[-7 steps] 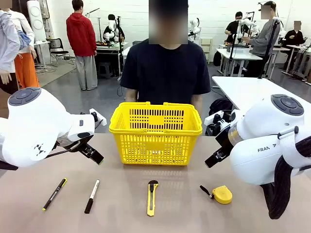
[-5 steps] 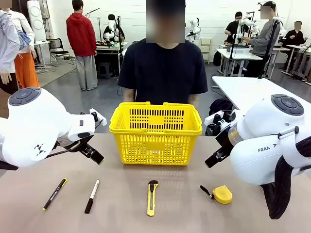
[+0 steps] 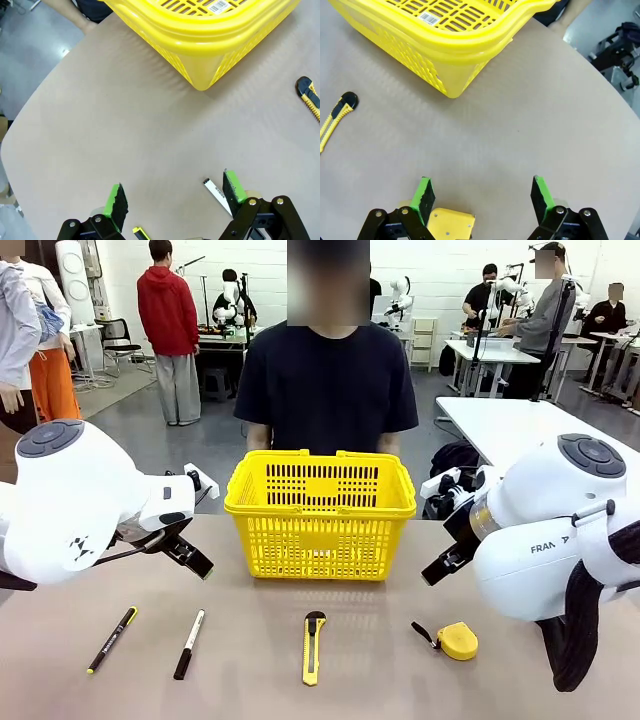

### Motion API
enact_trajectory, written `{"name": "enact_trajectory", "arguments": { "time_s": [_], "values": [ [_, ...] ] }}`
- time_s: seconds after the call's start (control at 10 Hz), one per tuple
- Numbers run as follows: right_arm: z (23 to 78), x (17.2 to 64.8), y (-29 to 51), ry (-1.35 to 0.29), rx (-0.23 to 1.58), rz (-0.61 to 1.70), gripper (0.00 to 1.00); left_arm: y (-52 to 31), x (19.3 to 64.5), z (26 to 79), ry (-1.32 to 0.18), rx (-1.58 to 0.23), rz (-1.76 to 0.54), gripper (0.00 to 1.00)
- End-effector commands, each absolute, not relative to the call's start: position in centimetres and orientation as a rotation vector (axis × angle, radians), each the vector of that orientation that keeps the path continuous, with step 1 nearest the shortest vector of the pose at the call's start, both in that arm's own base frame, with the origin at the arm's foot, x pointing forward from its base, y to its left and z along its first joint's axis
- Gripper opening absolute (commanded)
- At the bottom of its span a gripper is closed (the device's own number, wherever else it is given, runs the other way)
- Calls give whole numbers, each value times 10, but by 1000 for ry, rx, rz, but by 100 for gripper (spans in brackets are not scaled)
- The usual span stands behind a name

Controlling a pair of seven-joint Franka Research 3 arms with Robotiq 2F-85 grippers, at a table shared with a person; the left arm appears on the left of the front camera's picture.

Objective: Place the items the person wants into the basket.
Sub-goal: Pick up the item the person points to and place it in the Market Basket.

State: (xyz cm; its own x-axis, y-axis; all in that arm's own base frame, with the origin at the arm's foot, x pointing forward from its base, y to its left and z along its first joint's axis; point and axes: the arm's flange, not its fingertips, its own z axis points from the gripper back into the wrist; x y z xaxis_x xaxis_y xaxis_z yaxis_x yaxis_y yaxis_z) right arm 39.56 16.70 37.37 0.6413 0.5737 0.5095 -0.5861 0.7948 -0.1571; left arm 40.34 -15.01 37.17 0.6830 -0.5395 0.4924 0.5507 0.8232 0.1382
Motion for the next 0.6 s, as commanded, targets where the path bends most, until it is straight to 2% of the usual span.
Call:
{"name": "enact_trajectory", "arguments": {
  "time_s": [0.0,0.5],
  "values": [
    [374,396,167,-573,23,661,100,-150,403,372,-545,-21,-611,100],
    [374,396,167,-573,23,661,100,-150,403,372,-545,-21,-611,100]
  ]
}}
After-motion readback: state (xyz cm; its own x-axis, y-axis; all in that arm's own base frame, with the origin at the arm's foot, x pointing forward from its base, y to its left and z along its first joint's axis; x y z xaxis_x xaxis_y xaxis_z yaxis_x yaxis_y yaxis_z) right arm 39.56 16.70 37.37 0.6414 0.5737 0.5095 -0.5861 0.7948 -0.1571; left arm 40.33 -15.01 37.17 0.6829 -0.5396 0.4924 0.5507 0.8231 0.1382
